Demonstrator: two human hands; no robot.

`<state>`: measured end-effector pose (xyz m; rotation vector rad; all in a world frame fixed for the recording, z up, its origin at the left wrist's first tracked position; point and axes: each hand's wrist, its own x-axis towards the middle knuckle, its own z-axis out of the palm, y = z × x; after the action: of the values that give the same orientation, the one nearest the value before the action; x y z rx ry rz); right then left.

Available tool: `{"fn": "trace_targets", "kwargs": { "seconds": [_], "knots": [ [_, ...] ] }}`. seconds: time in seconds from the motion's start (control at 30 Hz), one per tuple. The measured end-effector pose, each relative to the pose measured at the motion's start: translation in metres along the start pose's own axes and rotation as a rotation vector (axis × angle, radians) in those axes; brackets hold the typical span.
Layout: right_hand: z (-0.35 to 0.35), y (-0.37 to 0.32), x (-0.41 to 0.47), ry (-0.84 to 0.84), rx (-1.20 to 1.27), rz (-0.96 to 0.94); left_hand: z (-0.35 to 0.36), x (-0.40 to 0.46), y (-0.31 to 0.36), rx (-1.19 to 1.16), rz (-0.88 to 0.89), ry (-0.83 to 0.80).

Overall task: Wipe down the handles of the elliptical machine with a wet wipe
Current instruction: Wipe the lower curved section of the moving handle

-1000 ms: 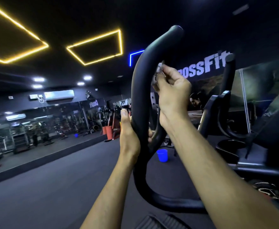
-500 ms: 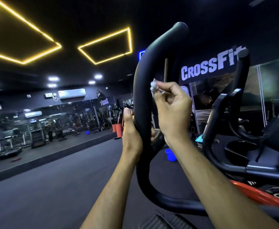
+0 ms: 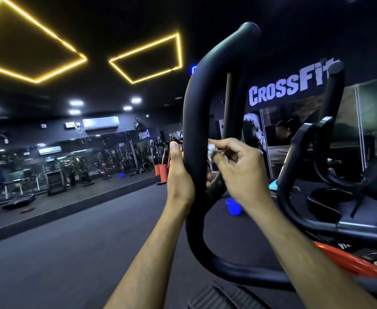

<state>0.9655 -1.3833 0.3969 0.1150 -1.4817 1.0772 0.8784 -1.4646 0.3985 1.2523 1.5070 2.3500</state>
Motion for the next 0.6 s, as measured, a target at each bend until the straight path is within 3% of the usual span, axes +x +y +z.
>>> {"fn": "trace_targets", "kwargs": {
  "seconds": [0.23, 0.47, 0.6],
  "knots": [
    [0.013, -0.012, 0.012, 0.14, 0.022, -0.08, 0.003, -0.004, 0.003, 0.004, -0.007, 0.012],
    [-0.01, -0.018, 0.006, -0.023, -0.006, -0.009, -0.001, 0.0, 0.003, 0.049, -0.047, 0.027],
    [0.006, -0.012, 0.004, 0.09, 0.009, -0.013, -0.007, -0.005, 0.01, 0.067, -0.115, -0.049]
  ]
}}
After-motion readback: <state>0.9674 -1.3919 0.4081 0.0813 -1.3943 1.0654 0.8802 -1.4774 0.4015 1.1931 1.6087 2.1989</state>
